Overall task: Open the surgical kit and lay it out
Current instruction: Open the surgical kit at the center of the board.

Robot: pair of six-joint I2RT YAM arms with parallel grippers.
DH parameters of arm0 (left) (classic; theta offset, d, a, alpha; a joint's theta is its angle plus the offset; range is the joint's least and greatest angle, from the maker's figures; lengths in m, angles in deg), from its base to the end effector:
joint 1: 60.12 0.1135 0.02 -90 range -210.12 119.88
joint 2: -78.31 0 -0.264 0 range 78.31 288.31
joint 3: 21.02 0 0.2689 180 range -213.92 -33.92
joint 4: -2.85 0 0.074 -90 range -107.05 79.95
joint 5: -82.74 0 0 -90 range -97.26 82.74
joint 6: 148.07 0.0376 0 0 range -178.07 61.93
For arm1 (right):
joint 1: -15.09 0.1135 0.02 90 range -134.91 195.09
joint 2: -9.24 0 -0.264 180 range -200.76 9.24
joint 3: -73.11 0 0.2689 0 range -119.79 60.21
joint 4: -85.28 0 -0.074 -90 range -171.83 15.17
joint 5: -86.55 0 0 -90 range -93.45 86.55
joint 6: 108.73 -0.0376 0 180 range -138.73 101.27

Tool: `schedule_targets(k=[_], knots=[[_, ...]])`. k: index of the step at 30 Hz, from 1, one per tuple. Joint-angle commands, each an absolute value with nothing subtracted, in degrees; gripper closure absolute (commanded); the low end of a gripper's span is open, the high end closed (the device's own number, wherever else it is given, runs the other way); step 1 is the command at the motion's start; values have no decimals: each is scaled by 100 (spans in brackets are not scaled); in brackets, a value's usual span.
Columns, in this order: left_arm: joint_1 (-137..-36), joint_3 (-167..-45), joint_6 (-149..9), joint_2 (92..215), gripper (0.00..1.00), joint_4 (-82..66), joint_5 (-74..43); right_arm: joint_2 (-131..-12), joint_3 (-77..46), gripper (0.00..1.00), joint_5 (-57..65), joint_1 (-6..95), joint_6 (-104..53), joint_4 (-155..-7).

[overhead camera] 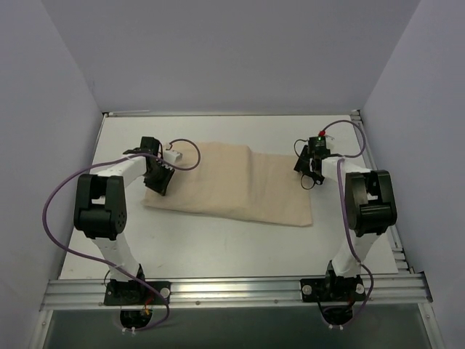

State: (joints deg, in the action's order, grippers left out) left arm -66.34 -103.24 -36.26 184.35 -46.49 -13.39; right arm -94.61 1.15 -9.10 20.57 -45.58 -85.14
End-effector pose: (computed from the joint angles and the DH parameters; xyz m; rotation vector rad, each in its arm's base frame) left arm 0.3686 -0.0442 0.1520 0.7083 2.7449 -0.0935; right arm 0.3935 0.0340 0.1540 0.4759 2.2470 0.1794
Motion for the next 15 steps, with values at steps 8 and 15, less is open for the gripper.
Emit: schedule_targets(k=[8,15], knots=[[-6153,-11405,-3600,18044,56,-5778,-2808,-10211,-1563,48,-583,1843,-3728,-8279],[-6038,-13558,-4189,19542,49,-5179,-2659,-10519,-1950,50,-3,1808,-3614,-8218]])
